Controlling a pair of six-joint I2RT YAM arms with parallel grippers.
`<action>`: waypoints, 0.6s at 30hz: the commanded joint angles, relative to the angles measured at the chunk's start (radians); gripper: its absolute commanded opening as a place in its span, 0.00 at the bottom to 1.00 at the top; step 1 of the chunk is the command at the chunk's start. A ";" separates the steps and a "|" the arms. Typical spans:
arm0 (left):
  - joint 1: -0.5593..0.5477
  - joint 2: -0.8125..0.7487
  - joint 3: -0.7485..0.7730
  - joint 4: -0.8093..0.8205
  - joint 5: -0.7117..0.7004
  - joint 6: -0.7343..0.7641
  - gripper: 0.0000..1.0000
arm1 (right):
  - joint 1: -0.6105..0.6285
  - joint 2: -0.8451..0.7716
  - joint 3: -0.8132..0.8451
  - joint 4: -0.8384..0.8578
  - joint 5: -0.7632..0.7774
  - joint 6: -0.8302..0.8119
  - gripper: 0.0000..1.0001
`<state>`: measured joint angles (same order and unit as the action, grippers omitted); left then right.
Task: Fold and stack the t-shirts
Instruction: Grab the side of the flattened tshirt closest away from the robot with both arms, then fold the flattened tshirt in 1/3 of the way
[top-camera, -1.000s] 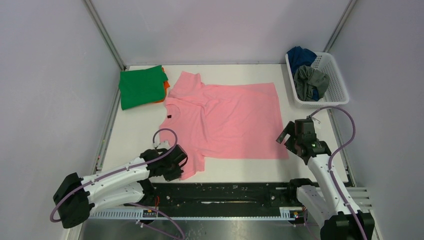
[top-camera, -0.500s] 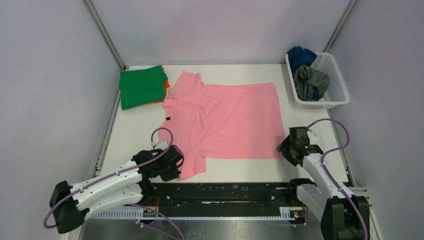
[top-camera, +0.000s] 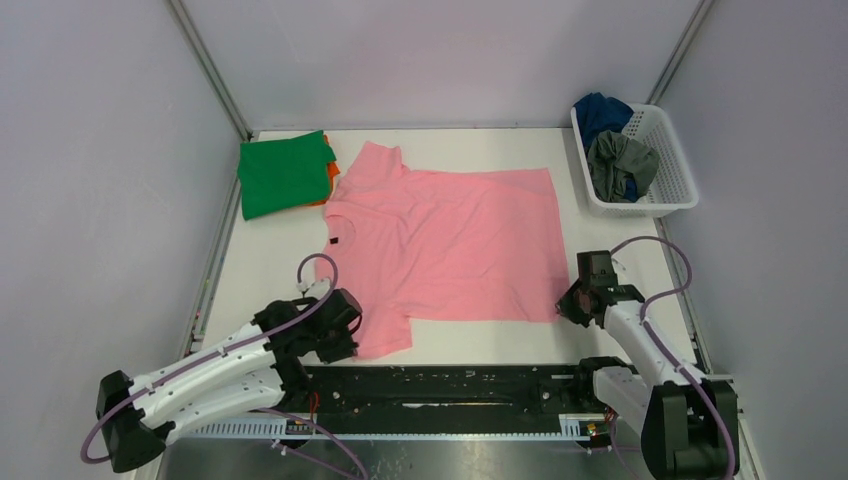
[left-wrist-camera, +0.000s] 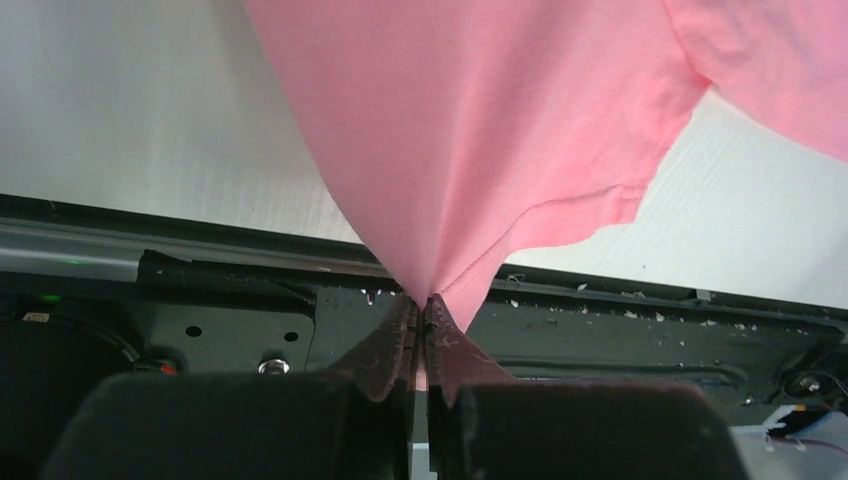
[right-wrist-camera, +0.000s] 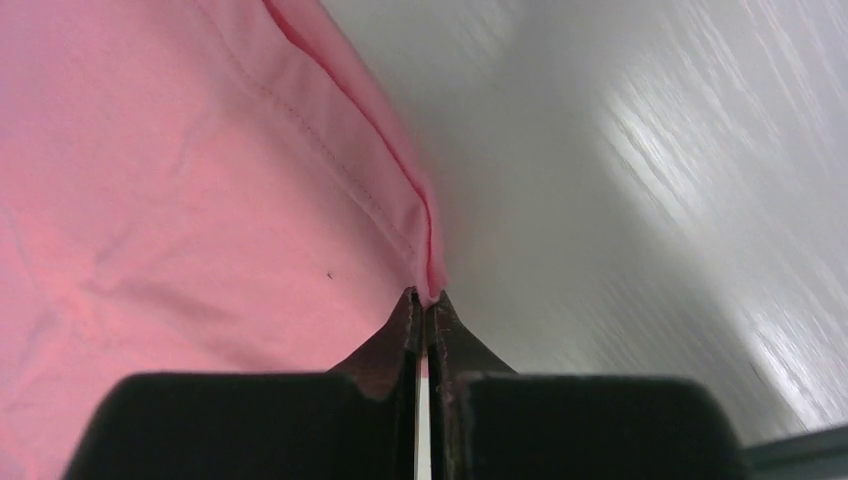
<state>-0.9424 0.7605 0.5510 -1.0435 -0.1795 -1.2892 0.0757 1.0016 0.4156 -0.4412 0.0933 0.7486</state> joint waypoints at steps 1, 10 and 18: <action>-0.009 -0.059 0.012 -0.081 0.069 -0.042 0.00 | 0.002 -0.124 -0.005 -0.197 0.001 0.004 0.00; -0.037 -0.098 0.031 -0.059 0.162 -0.011 0.00 | 0.004 -0.353 -0.042 -0.343 -0.034 0.097 0.00; 0.017 0.102 0.158 0.240 0.081 0.203 0.00 | 0.004 -0.233 0.080 -0.305 -0.038 -0.008 0.00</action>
<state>-0.9649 0.7609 0.5930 -0.9878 -0.0536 -1.2163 0.0761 0.7143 0.4057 -0.7525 0.0673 0.7887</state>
